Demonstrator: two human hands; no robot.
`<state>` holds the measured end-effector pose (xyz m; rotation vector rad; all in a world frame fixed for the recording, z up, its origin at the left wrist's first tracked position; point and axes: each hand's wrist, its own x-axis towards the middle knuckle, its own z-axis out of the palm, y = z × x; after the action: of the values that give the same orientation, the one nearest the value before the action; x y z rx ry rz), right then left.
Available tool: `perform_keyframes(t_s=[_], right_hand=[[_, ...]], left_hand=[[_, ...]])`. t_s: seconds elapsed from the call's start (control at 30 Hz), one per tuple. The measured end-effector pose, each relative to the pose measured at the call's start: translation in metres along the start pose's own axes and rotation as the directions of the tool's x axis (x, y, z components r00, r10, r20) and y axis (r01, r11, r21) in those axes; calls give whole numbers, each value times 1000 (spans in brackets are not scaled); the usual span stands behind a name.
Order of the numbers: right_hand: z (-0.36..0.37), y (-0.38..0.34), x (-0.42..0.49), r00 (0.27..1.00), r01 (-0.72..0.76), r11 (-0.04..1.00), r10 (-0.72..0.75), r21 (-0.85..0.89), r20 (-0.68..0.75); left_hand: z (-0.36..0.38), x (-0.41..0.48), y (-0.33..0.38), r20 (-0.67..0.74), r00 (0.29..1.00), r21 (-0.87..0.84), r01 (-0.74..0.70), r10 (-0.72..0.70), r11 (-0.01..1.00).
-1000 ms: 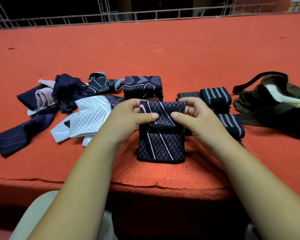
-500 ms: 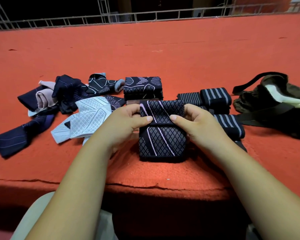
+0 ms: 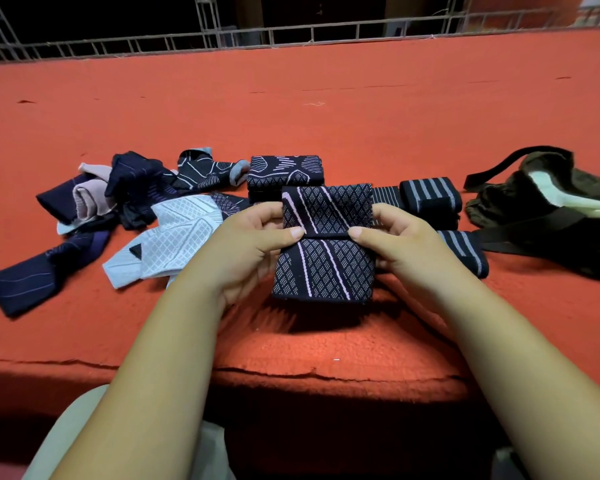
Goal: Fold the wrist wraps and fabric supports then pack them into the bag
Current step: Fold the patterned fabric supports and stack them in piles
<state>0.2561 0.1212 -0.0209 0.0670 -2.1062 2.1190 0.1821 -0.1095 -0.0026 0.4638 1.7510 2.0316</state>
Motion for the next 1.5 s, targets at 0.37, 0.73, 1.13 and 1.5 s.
perform_keyframes(t_s=[0.37, 0.73, 1.13, 1.5], right_hand=[[0, -6, 3, 991, -108, 893, 130, 436, -21], [3, -6, 0, 997, -21, 958, 42, 287, -69], [3, -8, -4, 993, -106, 993, 109, -44, 48], [20, -8, 6, 967, -51, 991, 17, -127, -253]], left_hand=[[6, 7, 2, -91, 988, -349, 85, -124, 933], [16, -5, -5, 35, 990, -2, 134, -134, 991], [11, -7, 1, 39, 997, 6, 64, -64, 998], [6, 2, -3, -368, 912, 265, -85, 182, 961]])
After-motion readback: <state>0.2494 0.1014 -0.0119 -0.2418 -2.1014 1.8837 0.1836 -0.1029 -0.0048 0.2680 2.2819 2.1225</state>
